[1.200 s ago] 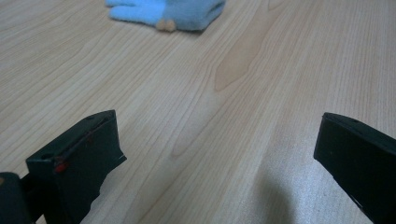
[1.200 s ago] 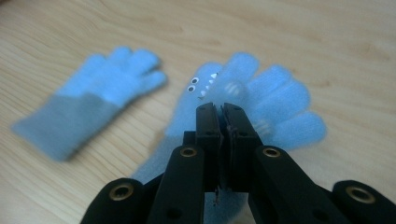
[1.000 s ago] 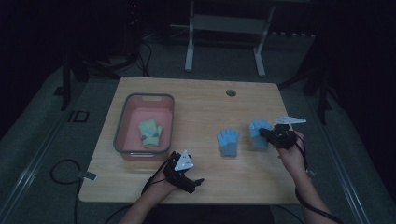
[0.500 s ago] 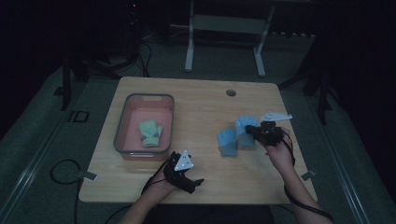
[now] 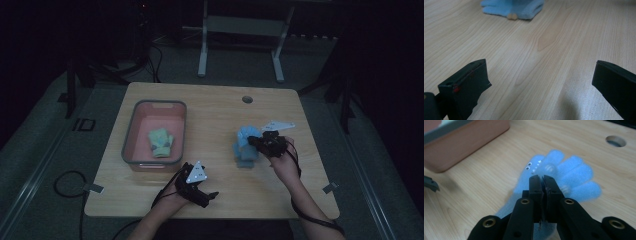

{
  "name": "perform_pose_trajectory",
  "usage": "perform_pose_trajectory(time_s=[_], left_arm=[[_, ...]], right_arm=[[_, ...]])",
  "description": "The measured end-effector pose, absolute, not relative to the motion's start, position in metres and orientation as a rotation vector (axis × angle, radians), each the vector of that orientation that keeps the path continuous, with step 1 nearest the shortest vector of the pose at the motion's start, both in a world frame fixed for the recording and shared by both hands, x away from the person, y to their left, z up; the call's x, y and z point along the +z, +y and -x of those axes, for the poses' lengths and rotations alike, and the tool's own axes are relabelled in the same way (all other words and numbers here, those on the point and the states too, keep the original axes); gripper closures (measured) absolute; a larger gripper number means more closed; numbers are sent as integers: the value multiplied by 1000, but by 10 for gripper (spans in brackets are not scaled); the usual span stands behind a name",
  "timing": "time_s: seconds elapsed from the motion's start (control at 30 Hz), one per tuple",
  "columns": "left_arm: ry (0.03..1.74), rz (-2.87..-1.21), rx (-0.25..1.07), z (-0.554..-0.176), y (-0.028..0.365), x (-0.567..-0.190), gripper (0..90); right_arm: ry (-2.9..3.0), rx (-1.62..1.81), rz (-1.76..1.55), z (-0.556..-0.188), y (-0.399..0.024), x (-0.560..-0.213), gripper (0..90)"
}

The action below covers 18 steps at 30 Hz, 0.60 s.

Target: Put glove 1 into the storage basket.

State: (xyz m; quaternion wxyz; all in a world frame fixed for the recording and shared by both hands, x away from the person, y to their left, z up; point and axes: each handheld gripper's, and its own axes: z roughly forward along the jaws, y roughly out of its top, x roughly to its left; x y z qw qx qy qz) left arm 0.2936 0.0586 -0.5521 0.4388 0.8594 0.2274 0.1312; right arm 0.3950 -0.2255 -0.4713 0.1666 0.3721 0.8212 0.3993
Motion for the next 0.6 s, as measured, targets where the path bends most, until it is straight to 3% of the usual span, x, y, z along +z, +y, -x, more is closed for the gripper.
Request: perform_pose_trajectory(time_s=[0.6], left_arm=[[537, -2115, 328, -292, 57, -551, 4]], right_arm=[[2466, 1036, -1127, -409, -220, -519, 854]])
